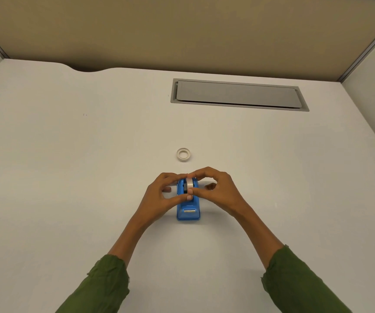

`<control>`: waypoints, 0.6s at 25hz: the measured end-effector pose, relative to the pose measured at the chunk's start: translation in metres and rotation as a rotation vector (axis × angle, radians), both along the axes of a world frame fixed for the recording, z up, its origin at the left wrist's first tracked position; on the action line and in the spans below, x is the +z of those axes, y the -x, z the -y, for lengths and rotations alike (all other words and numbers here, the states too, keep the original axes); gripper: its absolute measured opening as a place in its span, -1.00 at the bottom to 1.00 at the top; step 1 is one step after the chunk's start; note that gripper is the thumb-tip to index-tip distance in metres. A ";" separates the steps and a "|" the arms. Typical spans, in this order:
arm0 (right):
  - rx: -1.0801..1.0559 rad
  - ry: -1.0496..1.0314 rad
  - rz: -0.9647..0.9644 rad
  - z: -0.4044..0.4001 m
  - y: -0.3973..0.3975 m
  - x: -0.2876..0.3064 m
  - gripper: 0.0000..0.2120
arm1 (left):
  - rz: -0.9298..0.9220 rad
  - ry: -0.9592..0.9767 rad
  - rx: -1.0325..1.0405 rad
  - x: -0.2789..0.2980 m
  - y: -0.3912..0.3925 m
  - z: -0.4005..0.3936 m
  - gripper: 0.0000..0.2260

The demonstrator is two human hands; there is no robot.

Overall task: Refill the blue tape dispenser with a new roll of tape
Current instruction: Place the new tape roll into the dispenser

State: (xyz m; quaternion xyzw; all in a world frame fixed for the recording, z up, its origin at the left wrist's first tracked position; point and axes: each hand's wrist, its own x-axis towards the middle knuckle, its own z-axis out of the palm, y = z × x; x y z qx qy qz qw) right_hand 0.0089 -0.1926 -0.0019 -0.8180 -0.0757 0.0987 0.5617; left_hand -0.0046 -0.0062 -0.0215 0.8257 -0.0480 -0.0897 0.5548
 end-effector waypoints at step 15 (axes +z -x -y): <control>-0.009 -0.078 -0.014 0.001 0.003 0.001 -0.83 | -0.026 0.032 0.019 0.002 0.000 0.001 -0.62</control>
